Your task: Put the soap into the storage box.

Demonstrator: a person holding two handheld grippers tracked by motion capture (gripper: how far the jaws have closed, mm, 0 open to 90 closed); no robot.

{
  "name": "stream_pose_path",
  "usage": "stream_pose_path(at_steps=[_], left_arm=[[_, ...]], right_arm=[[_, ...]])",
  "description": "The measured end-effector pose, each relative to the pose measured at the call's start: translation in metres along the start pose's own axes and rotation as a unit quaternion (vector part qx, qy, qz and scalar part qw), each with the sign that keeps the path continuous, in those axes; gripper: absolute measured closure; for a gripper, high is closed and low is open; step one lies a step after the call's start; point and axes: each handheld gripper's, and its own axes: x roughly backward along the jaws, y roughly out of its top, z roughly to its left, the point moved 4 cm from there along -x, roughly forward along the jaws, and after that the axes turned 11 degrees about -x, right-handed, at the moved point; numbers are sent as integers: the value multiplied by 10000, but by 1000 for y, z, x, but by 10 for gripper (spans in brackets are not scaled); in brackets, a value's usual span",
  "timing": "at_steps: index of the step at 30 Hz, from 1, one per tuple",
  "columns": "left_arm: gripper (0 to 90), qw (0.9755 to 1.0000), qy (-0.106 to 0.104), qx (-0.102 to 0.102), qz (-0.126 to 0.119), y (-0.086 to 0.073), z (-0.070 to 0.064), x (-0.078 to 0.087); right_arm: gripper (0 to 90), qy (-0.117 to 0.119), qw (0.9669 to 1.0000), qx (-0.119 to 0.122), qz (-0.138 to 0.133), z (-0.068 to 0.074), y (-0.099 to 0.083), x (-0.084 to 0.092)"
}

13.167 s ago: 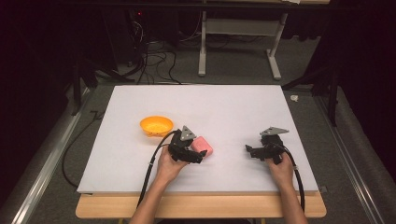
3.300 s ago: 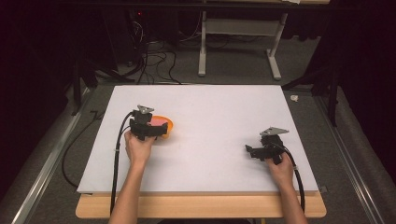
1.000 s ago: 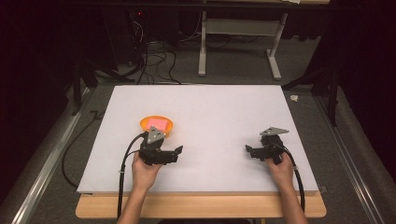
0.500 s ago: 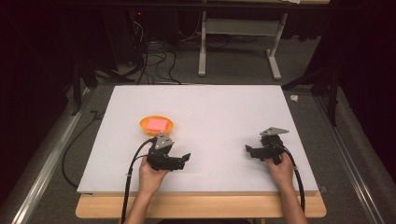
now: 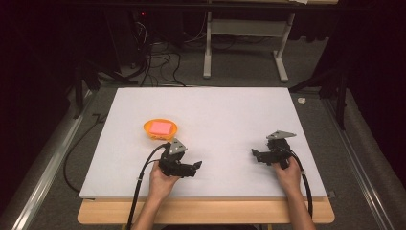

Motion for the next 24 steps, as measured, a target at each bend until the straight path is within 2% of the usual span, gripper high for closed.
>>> stream_pose_path(at_steps=[12, 24], left_arm=[[178, 9999, -85, -24, 84, -1, -2, -11], [177, 9999, -74, -3, 144, -3, -2, -24]], right_arm=[[165, -1, 10000, -10, 2, 0, 0, 0], [165, -1, 10000, -1, 0, 0, 0, 0]])
